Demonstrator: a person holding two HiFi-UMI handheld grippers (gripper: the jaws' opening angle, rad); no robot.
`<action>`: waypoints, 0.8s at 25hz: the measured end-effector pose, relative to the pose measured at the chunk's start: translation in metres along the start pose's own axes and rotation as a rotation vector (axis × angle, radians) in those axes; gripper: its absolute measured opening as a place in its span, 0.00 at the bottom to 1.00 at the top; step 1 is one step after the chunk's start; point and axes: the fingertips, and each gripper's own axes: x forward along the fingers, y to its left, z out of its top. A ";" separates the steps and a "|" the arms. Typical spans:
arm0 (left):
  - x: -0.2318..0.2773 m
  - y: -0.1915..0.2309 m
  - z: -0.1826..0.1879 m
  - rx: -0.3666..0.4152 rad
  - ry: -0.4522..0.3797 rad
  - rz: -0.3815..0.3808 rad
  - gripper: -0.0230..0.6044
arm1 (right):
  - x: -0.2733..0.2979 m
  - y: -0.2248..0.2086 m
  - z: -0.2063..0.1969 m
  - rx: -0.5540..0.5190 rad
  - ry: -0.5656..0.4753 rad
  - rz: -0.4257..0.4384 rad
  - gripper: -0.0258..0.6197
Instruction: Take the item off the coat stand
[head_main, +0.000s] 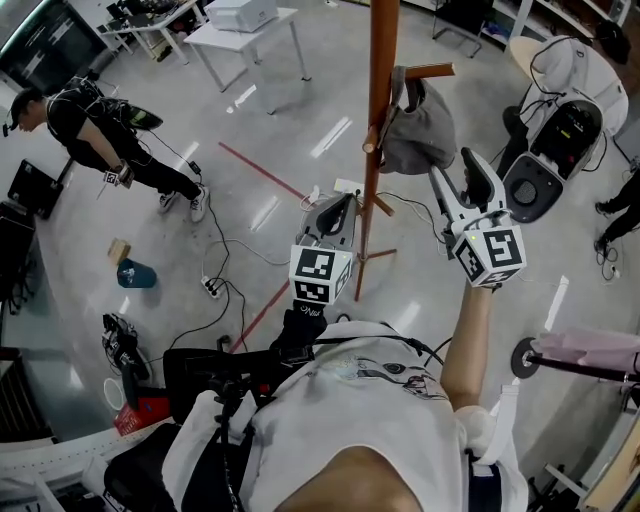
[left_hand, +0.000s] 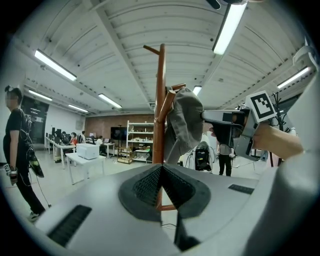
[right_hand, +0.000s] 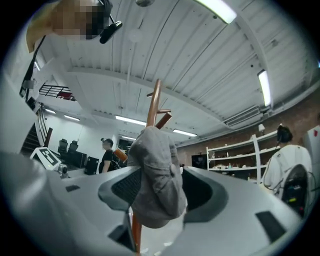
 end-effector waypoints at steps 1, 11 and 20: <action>0.001 0.002 0.001 -0.002 0.001 0.003 0.04 | 0.006 -0.002 0.000 -0.004 0.007 0.014 0.42; 0.012 0.011 0.003 -0.007 0.009 0.032 0.04 | 0.031 -0.010 0.000 -0.054 0.030 0.106 0.13; 0.007 0.016 0.000 -0.006 0.005 0.040 0.04 | 0.011 -0.026 0.063 -0.006 -0.160 -0.014 0.11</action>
